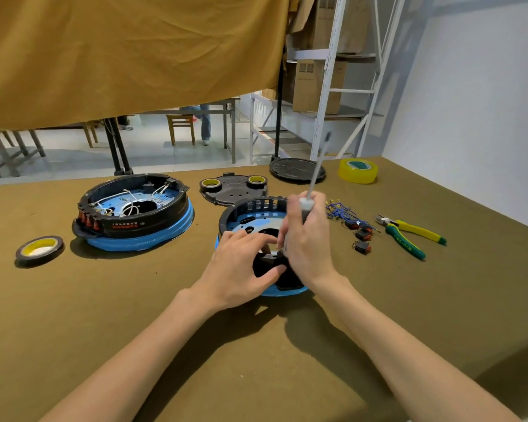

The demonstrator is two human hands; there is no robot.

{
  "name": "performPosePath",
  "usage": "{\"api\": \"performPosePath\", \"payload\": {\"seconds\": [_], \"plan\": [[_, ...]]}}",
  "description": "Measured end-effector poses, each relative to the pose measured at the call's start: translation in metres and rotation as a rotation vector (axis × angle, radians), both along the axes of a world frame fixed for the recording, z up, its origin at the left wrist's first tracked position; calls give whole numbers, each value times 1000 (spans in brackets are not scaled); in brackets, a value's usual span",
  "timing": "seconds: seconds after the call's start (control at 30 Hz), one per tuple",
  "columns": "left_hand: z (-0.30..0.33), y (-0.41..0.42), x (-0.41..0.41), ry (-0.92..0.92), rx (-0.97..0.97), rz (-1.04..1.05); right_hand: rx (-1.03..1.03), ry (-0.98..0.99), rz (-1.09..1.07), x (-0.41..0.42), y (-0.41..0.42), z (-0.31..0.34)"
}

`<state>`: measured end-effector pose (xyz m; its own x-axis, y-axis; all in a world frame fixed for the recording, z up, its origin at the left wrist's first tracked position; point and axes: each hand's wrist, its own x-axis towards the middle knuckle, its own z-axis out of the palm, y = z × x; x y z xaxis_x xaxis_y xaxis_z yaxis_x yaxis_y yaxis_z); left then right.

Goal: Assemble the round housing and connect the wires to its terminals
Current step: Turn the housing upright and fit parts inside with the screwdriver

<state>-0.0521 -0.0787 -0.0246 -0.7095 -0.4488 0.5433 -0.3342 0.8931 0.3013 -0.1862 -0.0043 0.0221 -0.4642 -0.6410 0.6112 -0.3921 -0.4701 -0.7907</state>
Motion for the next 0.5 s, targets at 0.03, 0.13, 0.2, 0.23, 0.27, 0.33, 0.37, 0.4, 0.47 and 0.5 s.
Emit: {"api": "performPosePath", "payload": {"seconds": [0.03, 0.13, 0.2, 0.23, 0.27, 0.33, 0.37, 0.4, 0.47, 0.5], "plan": [[0, 0, 0, 5, 1, -7, -6, 42, -11, 2, 2, -3], [1, 1, 1, -7, -9, -5, 15, 70, 0, 4, 2, -6], [0, 1, 1, -8, -28, 7, 44, -1, 32, 0, 3, 0], [-1, 1, 1, -5, -32, 12, 49, -58, 39, -3, 3, 4], [-1, 2, 1, -2, -32, 15, 42, -122, 33, -6, 4, 8], [-1, 2, 0, 2, -28, 17, 26, -211, -15, -15, 6, 17], [-1, 1, 0, -1, -23, 14, 29, -216, -45, -19, 6, 20], [0, 0, 0, -12, -14, 3, 36, -205, -65, -22, 6, 23], [3, -4, 3, -40, 14, -36, 35, -182, -71, -19, 5, 24], [4, -7, 4, -50, 32, -54, 24, -170, -59, -14, 4, 23]]}}
